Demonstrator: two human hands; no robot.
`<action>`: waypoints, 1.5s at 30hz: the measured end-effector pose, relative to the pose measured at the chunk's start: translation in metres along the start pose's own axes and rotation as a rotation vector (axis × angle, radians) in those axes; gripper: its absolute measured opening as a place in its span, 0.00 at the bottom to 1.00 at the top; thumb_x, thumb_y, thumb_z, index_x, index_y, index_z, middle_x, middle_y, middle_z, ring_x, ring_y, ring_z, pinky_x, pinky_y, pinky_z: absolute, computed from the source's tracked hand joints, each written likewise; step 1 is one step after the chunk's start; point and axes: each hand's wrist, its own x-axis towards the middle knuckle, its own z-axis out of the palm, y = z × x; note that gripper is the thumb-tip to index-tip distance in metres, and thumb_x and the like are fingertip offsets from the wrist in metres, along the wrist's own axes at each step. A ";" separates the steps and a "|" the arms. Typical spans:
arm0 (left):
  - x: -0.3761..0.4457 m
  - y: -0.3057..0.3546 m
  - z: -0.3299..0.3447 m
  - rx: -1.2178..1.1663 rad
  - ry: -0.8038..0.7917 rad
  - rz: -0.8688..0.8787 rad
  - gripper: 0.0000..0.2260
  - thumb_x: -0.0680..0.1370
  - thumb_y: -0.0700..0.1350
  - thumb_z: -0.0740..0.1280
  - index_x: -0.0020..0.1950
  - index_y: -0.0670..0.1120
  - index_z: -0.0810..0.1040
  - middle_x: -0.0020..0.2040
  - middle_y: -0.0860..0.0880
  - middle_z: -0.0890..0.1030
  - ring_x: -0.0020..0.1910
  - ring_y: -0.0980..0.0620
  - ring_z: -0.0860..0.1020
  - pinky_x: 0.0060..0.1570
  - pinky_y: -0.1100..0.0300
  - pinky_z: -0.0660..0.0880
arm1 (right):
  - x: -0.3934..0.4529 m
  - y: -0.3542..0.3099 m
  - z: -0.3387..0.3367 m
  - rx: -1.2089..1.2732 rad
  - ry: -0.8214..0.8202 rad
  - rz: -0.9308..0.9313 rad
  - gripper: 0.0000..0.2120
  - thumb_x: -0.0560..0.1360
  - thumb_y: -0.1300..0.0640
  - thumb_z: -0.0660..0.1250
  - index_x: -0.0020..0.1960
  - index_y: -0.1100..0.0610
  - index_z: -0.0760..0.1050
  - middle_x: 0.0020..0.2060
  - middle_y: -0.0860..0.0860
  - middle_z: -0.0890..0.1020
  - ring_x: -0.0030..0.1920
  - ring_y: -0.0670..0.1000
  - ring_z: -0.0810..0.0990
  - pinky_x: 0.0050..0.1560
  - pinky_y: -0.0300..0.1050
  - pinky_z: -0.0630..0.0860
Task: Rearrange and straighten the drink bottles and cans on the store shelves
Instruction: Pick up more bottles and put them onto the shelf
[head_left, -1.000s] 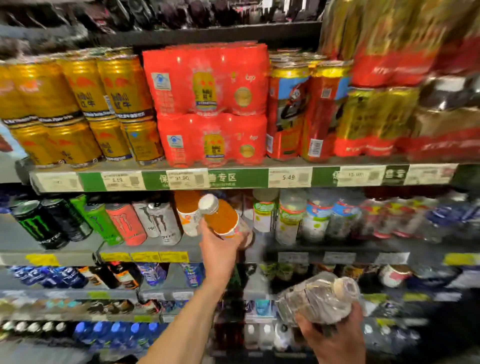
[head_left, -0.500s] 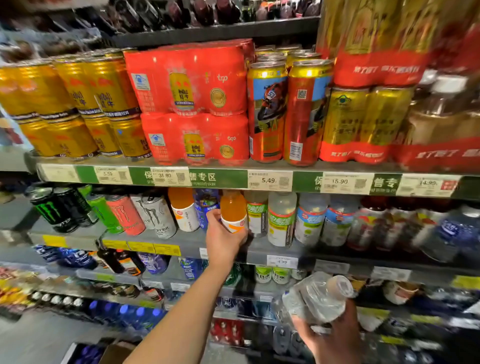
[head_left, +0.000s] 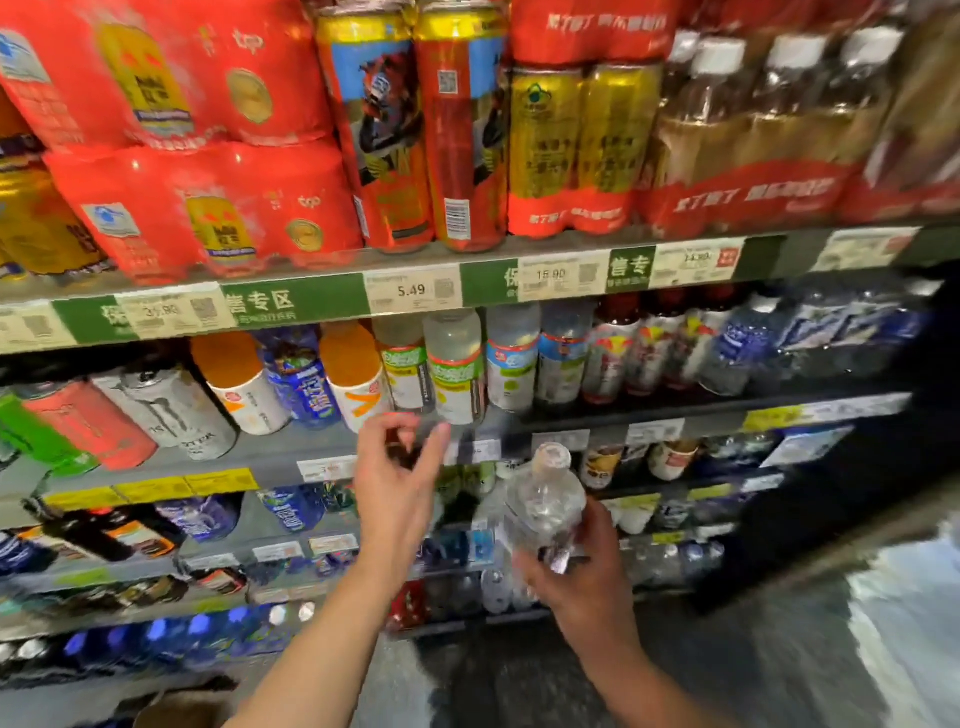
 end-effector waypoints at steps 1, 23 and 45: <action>-0.018 0.007 0.004 -0.026 -0.172 -0.040 0.14 0.71 0.51 0.77 0.50 0.49 0.77 0.43 0.47 0.79 0.42 0.51 0.77 0.47 0.60 0.73 | -0.003 -0.003 0.000 -0.013 0.029 -0.002 0.30 0.63 0.56 0.82 0.59 0.41 0.73 0.53 0.33 0.80 0.53 0.36 0.79 0.51 0.27 0.72; -0.120 -0.032 0.116 0.180 -0.419 -0.280 0.26 0.66 0.37 0.81 0.60 0.44 0.76 0.53 0.50 0.84 0.51 0.53 0.83 0.48 0.63 0.79 | 0.089 0.140 -0.151 -0.175 0.144 0.393 0.17 0.79 0.46 0.67 0.60 0.58 0.74 0.47 0.49 0.80 0.49 0.51 0.80 0.40 0.40 0.69; -0.178 -0.079 0.240 0.126 -0.076 -0.433 0.24 0.66 0.29 0.79 0.57 0.44 0.76 0.48 0.50 0.83 0.43 0.65 0.80 0.40 0.73 0.75 | 0.248 0.274 -0.134 -0.391 0.251 0.249 0.37 0.68 0.54 0.76 0.73 0.60 0.67 0.61 0.60 0.72 0.64 0.61 0.72 0.61 0.53 0.73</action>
